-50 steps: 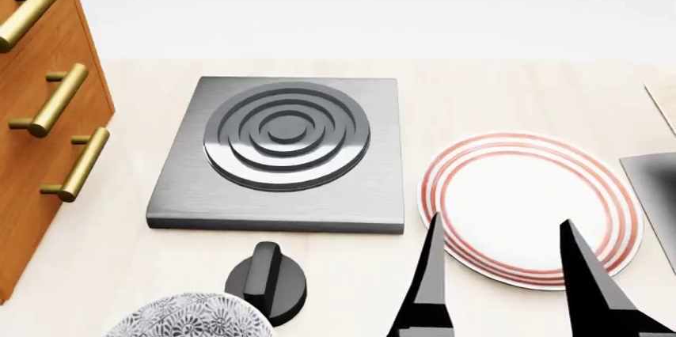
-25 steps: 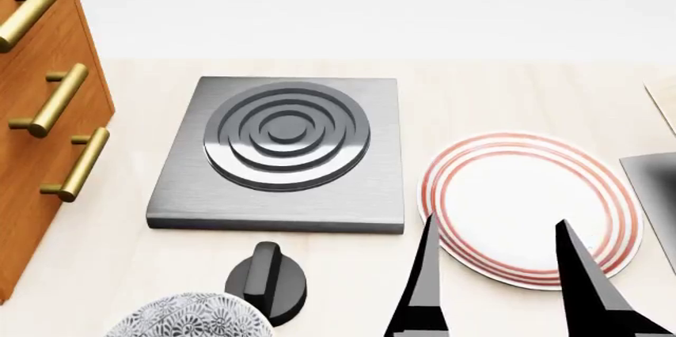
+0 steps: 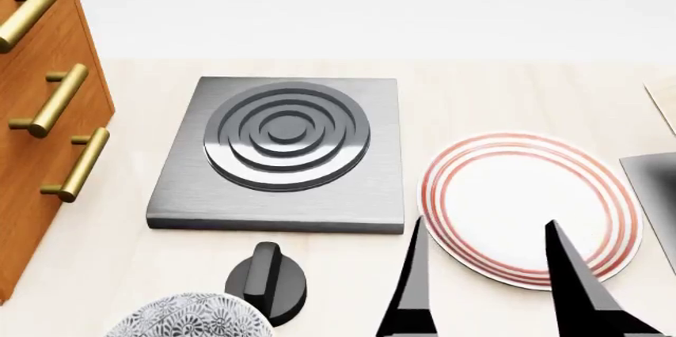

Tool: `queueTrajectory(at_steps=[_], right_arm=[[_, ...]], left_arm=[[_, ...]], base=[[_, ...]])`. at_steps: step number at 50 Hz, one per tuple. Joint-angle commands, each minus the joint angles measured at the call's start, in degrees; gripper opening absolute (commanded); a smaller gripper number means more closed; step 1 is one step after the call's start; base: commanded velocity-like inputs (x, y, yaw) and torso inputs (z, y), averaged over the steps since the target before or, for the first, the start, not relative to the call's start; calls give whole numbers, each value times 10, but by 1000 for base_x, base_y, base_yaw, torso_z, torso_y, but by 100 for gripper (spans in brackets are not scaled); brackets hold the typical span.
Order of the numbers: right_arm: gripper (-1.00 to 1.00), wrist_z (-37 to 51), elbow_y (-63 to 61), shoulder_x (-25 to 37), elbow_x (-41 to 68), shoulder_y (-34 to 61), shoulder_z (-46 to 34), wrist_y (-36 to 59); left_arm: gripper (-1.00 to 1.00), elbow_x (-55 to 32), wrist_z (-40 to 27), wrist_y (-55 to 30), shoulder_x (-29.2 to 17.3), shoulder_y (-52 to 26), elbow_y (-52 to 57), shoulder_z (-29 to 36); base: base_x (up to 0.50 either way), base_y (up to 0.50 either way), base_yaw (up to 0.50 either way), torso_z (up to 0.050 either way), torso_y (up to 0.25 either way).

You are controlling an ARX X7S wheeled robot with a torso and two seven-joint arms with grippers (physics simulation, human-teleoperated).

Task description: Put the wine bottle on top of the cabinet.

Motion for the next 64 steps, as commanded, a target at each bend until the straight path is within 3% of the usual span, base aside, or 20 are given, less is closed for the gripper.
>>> queueTrajectory(at_steps=[1, 9, 11, 17, 19, 28, 29, 35, 43, 49, 55, 64], right_arm=[[100, 0, 1, -1, -4, 2, -8, 0], [100, 2, -4, 0, -3, 3, -10, 3], [100, 3, -5, 1, -3, 3, -10, 4], [100, 4, -7, 2, -3, 3, -11, 4], [100, 6, -9, 3, -2, 5, -10, 5], [100, 8, -14, 7, 3, 5, -6, 4], [100, 8, -12, 7, 2, 4, -6, 2], [100, 7, -12, 6, 0, 6, -11, 2], [100, 6, -8, 3, -5, 10, -19, 3], [100, 6, -7, 3, -4, 12, -20, 4], [100, 7, -7, 4, -4, 11, -21, 3], [100, 8, -9, 6, 1, 14, -19, 3]], left_arm=[[100, -23, -15, -19, -12, 92, 147, -22], [100, -40, -33, -14, -4, 171, 259, -51], [100, -61, -37, -12, 14, 191, 286, -81], [100, -62, -48, 16, 36, 269, 363, -87], [100, -20, -64, 37, 26, 299, 371, -60], [100, 22, -86, 103, 58, 394, 418, -16], [100, 57, -100, 105, 47, 413, 430, 21], [100, 107, -120, 175, 66, 493, 435, 80], [100, 127, -120, 213, 74, 522, 434, 125], [100, 175, -138, 188, 66, 526, 481, 183], [100, 181, -146, 210, 73, 540, 490, 192], [100, 196, -147, 177, 74, 510, 510, 221]], base=[[0, 0, 0, 0, 0], [0, 0, 0, 0, 0], [0, 0, 0, 0, 0], [0, 0, 0, 0, 0], [0, 0, 0, 0, 0], [0, 0, 0, 0, 0], [0, 0, 0, 0, 0], [0, 0, 0, 0, 0], [0, 0, 0, 0, 0], [0, 0, 0, 0, 0], [0, 0, 0, 0, 0], [0, 0, 0, 0, 0]])
